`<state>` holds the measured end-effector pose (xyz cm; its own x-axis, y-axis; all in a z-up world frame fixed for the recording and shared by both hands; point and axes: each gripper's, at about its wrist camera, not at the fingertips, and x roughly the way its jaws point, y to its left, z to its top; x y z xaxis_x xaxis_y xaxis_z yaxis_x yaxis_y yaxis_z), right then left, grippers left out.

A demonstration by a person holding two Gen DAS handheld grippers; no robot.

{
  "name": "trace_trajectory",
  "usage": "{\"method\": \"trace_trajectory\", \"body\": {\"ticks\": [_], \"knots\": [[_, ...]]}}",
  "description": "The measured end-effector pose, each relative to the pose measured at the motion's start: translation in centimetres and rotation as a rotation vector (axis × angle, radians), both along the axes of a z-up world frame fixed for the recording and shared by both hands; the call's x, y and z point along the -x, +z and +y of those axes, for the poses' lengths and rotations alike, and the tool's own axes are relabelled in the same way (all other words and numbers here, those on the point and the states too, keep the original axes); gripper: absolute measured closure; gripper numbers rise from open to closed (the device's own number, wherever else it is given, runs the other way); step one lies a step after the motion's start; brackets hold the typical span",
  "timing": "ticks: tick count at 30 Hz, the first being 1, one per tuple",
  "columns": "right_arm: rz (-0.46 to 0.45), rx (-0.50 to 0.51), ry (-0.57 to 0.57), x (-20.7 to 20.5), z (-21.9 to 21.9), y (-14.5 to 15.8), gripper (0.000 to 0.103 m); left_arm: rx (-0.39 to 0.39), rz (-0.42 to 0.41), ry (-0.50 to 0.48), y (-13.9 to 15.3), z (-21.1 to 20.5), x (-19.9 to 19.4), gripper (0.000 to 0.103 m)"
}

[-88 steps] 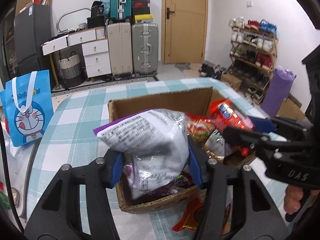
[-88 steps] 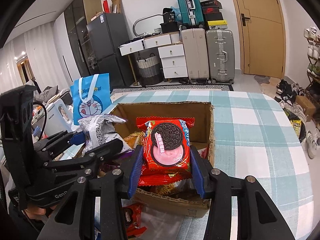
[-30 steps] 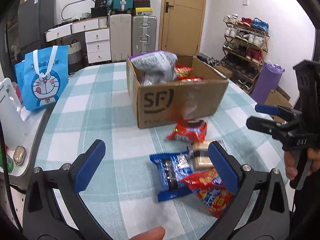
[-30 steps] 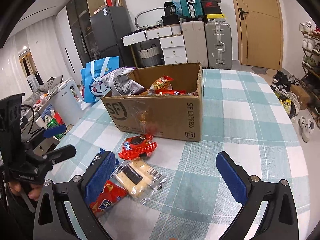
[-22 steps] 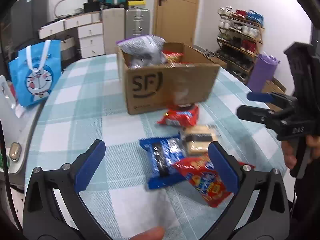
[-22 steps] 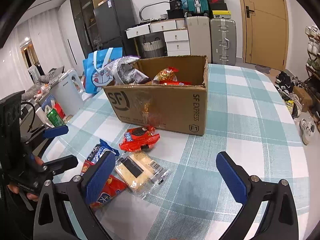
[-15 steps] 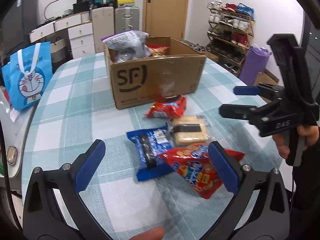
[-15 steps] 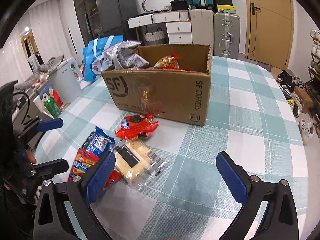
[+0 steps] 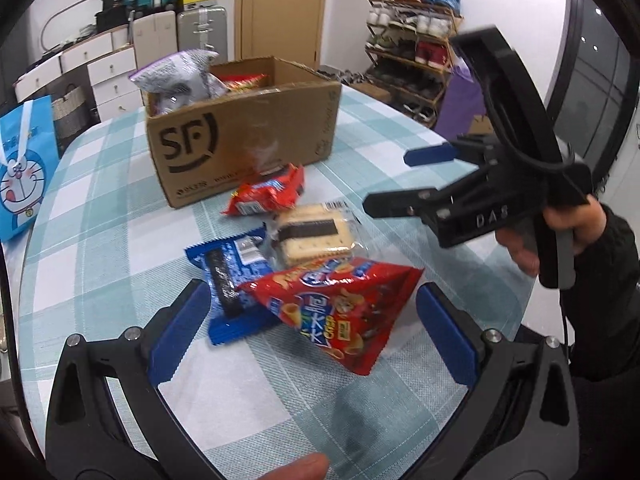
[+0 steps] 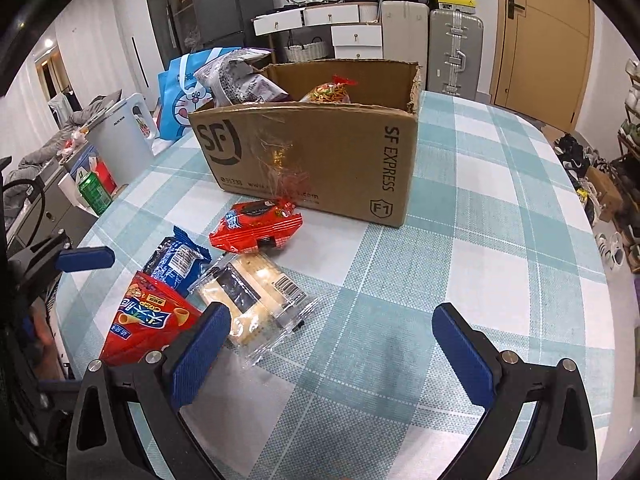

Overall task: Organize snacks
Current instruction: 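Move both open grippers back toward the remaining snacks, then grasp the red chip bag with the left gripper while the right grasps the cracker packet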

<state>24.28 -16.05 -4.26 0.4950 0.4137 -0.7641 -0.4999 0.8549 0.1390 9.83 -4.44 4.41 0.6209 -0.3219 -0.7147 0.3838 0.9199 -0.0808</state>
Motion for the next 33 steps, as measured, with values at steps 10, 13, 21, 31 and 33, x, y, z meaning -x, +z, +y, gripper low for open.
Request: {"method": "trace_trajectory", "body": {"ticks": [10,13,21,31,33], "knots": [[0.016,0.01,-0.006,-0.4,0.2,-0.6,0.001,0.021,0.068,0.037,-2.4,-0.3,-1.5,0.001],[0.017,0.013,-0.002,-0.3,0.4,-0.8,0.001,0.037,0.081,0.042,-2.8,-0.1,-1.9,0.003],[0.018,0.019,-0.001,-0.3,0.7,-0.9,0.001,0.078,0.049,0.02,-2.3,0.3,-1.5,0.039],[0.017,0.017,-0.002,-0.3,0.8,-0.9,0.001,0.111,0.023,0.034,-1.8,1.2,-1.3,0.062],[0.014,0.016,-0.003,-0.3,0.8,-0.9,0.001,0.116,0.007,0.037,-1.5,1.4,-1.1,0.063]]}}
